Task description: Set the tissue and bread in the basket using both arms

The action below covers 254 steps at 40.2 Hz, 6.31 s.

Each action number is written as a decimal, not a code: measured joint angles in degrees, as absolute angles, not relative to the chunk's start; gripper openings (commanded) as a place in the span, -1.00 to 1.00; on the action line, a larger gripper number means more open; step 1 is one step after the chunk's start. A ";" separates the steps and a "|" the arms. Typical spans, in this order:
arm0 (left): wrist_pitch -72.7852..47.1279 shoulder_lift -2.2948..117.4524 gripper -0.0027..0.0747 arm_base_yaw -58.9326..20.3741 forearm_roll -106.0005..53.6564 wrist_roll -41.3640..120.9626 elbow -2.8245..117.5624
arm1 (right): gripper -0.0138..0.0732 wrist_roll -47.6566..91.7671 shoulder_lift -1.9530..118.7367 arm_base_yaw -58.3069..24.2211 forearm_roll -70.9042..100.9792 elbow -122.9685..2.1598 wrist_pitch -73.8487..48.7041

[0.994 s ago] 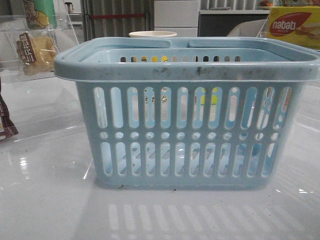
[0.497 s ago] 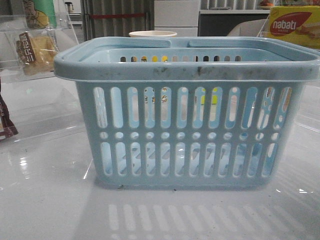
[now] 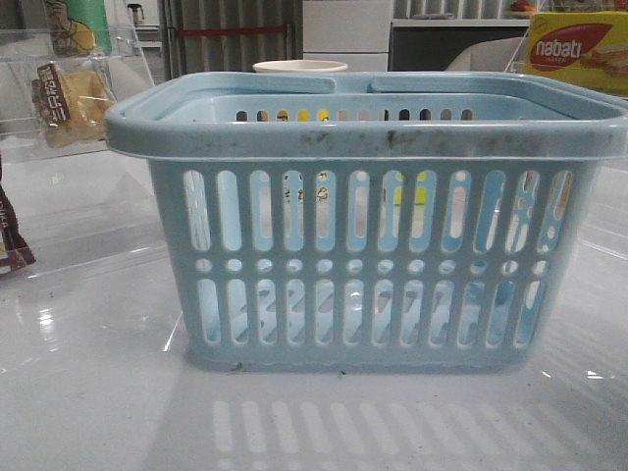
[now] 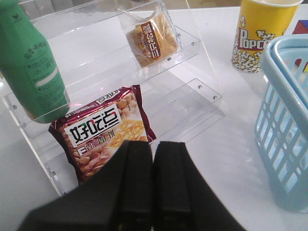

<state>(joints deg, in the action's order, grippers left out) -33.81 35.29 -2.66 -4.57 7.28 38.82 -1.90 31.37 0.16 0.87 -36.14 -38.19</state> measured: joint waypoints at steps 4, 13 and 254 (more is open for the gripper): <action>-33.81 35.64 -0.53 -2.66 -4.57 7.28 38.82 | -0.32 -1.90 31.37 0.16 0.87 -36.14 -38.19; -33.85 36.25 0.34 -2.66 -4.57 7.28 38.82 | 0.53 -1.90 31.37 0.16 0.87 -36.14 -38.19; -34.77 54.68 0.69 -2.66 -10.39 7.28 47.59 | 0.62 8.21 40.05 -27.38 5.50 -49.37 -47.01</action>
<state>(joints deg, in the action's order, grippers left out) -34.77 54.68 -2.66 -10.39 7.28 47.59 8.21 40.05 -27.38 5.50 -49.37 -47.01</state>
